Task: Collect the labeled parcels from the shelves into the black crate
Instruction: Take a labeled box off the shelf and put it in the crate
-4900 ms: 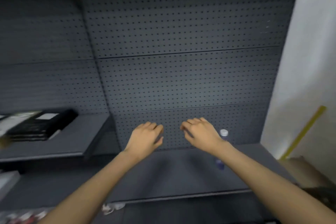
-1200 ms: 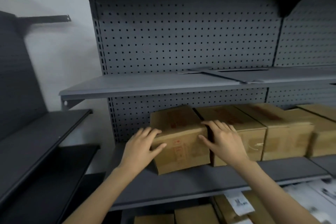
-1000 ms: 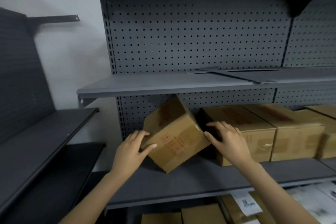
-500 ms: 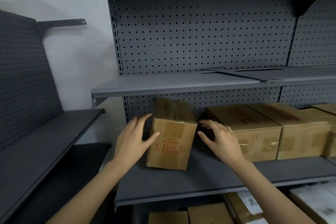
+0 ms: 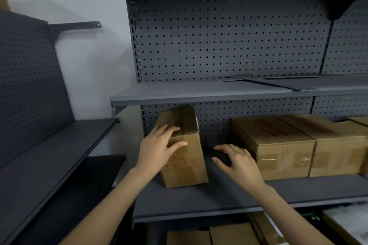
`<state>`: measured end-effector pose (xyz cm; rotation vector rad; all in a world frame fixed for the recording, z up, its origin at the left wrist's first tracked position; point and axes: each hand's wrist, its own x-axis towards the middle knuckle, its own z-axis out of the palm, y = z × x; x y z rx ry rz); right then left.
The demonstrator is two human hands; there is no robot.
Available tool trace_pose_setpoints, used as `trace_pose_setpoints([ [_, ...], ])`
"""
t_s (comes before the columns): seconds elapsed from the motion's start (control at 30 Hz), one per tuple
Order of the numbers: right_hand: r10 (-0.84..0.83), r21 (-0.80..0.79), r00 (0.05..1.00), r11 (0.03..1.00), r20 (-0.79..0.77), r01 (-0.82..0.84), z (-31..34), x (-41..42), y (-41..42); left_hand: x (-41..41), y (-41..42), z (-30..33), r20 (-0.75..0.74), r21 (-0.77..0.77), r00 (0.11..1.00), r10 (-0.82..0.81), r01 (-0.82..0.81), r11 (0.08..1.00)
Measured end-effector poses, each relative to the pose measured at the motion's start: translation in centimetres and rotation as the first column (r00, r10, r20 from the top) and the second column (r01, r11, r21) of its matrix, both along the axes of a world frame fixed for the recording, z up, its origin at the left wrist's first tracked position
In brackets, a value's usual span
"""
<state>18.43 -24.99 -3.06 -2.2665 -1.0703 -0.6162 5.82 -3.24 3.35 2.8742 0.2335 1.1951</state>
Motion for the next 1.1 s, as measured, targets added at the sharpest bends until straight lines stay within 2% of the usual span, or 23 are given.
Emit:
trace_pose_setpoints([
  [0.23,0.101,-0.017,0.994,0.995,0.048,-0.1,0.2,-2.1,2.9,-2.6,2.1,-0.8,0.126,-0.184,0.991,0.054,-0.03,0.983],
  [0.4,0.116,0.017,0.993,0.993,0.036,-0.117,0.7,-2.7,4.0,-3.0,1.4,-1.3,0.157,-0.274,0.985,0.069,-0.024,0.961],
  [0.5,0.11,0.034,0.991,0.993,0.074,-0.113,1.0,-2.4,3.9,-3.1,1.7,-1.8,0.162,-0.365,0.985,0.059,0.004,0.931],
  [0.63,0.053,0.055,0.993,0.997,0.107,-0.059,1.6,-1.3,3.5,-2.5,1.3,-4.1,0.109,-0.539,0.994,0.001,0.058,0.84],
  [0.8,0.055,0.018,0.988,0.998,0.143,-0.058,1.2,-0.5,2.6,-1.9,1.4,-5.7,0.055,-0.559,0.998,-0.042,0.065,0.827],
  [0.93,-0.029,0.126,0.999,0.992,0.037,0.025,1.9,0.3,1.9,-1.5,2.3,-4.1,0.046,-0.527,0.999,0.027,0.001,0.85],
  [1.1,-0.075,0.071,0.981,0.994,-0.18,0.088,2.5,1.4,2.8,-0.1,2.7,-3.7,-0.059,-0.534,0.994,0.087,-0.105,0.839],
])
